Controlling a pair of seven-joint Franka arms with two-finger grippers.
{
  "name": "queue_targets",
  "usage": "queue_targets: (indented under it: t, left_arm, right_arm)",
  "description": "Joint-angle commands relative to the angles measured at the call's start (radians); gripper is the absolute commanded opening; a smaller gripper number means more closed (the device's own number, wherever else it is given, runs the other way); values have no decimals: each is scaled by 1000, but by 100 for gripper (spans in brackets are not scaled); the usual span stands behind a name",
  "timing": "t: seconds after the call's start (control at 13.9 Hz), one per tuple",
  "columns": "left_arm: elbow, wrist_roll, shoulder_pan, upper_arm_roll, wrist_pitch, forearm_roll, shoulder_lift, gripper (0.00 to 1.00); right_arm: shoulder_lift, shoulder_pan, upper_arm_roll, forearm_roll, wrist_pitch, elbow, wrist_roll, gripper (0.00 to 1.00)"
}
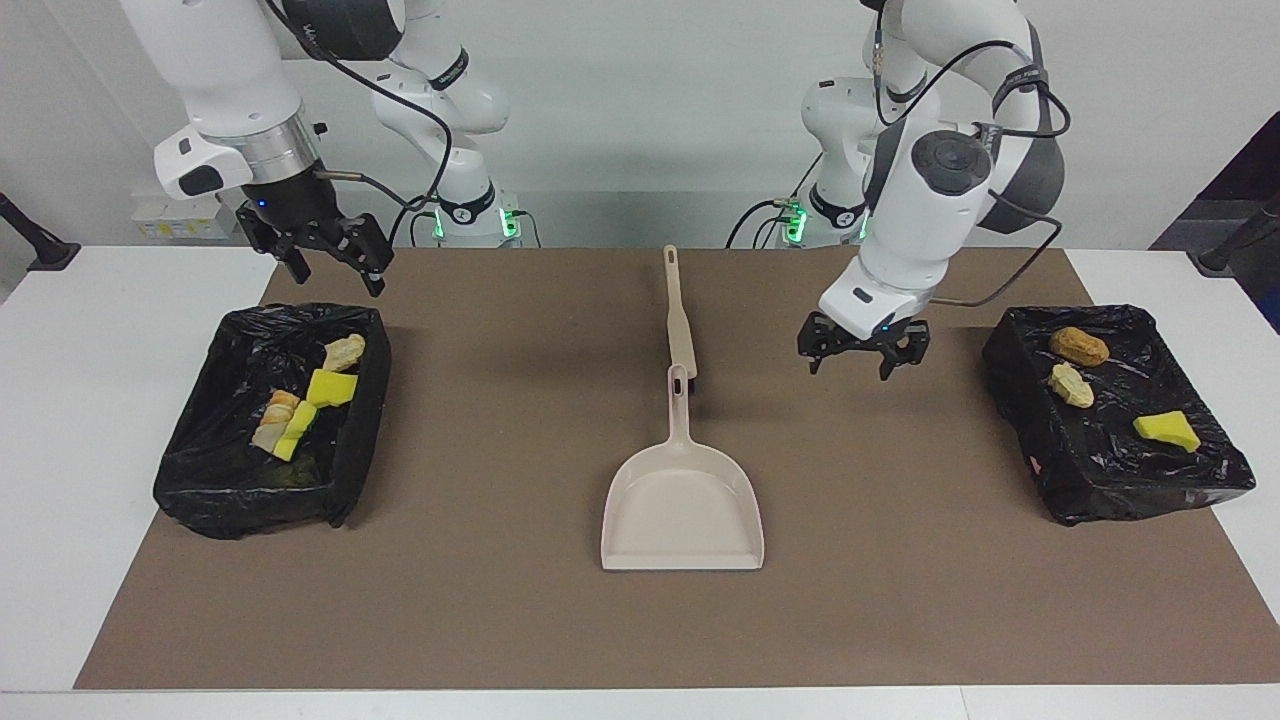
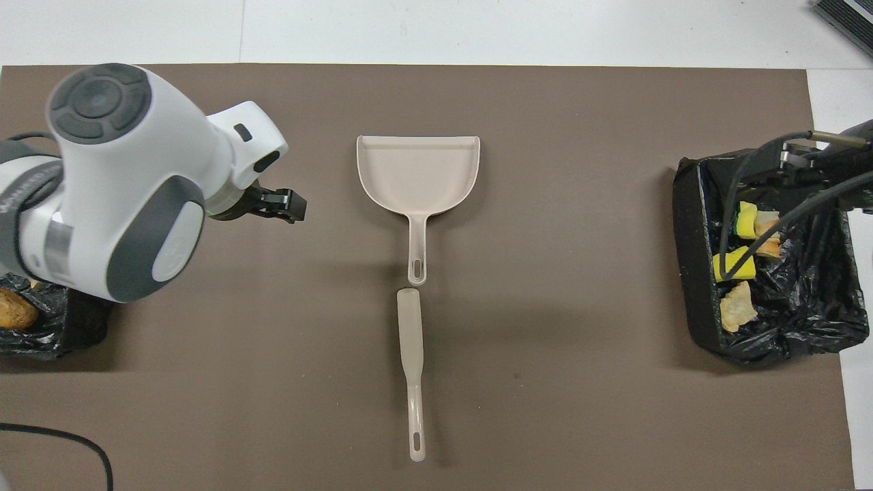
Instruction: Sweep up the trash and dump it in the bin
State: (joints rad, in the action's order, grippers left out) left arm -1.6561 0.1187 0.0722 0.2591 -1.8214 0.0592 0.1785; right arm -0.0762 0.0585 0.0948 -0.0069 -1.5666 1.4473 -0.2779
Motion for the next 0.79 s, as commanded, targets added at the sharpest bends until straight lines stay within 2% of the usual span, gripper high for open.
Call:
queue_targets:
  t: [0.0,0.5,0.72]
  left_arm:
    - [-51,-112,-77,11,22,8,-69,100]
    - [-65,-129,-164,8,128,4,-198,100]
    - [-33,-162,-193,3,165,-4,-257,100]
  right_arm:
    - [1,12,5,10,-3,4,19,100]
    - [1,12,5,10,-1,4,16,100]
    - [3,12,5,8,-1,8,16,100]
